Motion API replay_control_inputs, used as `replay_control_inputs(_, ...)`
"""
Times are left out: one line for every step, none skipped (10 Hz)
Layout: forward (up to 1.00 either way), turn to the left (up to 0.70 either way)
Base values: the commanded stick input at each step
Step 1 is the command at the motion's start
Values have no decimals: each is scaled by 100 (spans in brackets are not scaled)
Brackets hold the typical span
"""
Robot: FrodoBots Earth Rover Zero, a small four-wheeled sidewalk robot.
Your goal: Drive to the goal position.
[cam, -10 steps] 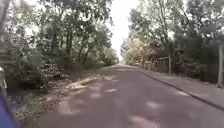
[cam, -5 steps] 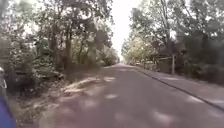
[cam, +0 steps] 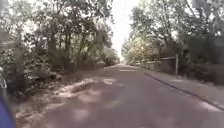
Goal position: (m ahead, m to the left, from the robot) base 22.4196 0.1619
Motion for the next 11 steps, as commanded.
replay_control_inputs(70, 0)
replay_control_inputs(70, 0)
replay_control_inputs(70, 0)
replay_control_inputs(70, 0)
replay_control_inputs(70, 0)
replay_control_inputs(70, 0)
replay_control_inputs(70, 0)
replay_control_inputs(70, 0)
replay_control_inputs(70, 0)
replay_control_inputs(70, 0)
replay_control_inputs(70, 0)
